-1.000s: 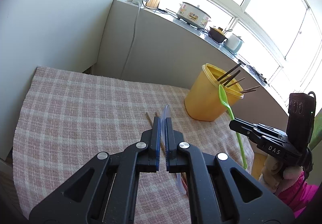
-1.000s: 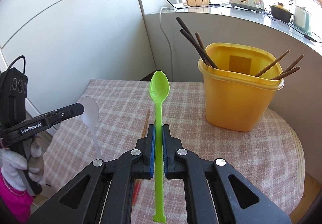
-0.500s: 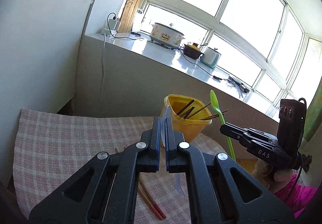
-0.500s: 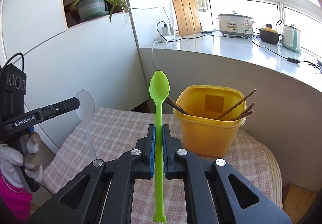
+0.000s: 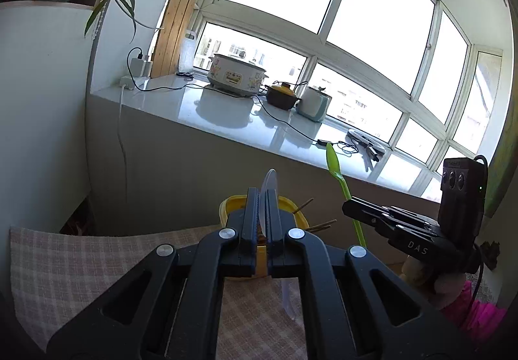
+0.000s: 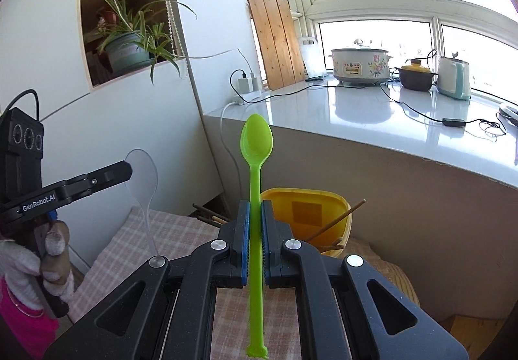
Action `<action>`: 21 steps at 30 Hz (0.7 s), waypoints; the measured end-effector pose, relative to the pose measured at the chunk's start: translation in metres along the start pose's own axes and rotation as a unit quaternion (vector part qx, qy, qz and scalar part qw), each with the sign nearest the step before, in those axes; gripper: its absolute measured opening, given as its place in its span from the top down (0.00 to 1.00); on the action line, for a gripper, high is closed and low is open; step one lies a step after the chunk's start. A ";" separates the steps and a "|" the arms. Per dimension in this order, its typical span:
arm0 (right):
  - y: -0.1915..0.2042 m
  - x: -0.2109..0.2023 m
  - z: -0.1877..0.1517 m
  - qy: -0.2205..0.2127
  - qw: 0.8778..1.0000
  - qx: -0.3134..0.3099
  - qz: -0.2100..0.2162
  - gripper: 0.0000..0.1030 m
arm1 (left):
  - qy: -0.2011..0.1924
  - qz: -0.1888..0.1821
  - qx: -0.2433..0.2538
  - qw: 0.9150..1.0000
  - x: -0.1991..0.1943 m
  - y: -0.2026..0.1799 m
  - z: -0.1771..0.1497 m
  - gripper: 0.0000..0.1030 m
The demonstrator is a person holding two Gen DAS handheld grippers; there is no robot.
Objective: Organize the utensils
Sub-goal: 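Lift both spoons upright and carry them over the yellow container, then lower both held spoons handle-first into the yellow container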
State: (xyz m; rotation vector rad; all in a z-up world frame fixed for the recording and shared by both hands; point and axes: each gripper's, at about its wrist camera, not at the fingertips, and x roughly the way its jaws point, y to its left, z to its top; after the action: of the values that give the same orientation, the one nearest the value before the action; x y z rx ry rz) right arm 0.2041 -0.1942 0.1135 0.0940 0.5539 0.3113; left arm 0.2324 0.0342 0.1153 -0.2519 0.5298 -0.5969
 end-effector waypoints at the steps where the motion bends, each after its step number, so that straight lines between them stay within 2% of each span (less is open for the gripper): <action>1: -0.003 -0.001 0.004 -0.003 1.000 0.000 0.000 0.95 | -0.001 -0.001 0.001 1.000 0.005 -0.002 0.003 0.99; 6: -0.014 -0.002 0.019 -0.019 1.000 -0.001 -0.010 0.95 | -0.003 -0.006 0.010 1.000 0.026 -0.013 0.017 0.99; 13: -0.039 0.009 0.041 -0.026 0.999 0.018 -0.016 0.95 | -0.002 0.009 0.028 1.000 0.058 -0.021 0.030 0.99; 21: -0.054 0.033 0.046 -0.024 0.999 0.031 -0.007 0.95 | 0.005 0.022 0.029 0.999 0.086 -0.017 0.038 0.99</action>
State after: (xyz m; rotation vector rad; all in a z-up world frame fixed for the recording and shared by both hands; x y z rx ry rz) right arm 0.2696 -0.2353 0.1269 0.1564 0.5167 0.2768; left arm 0.3054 -0.0280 0.1192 -0.1824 0.5252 -0.5701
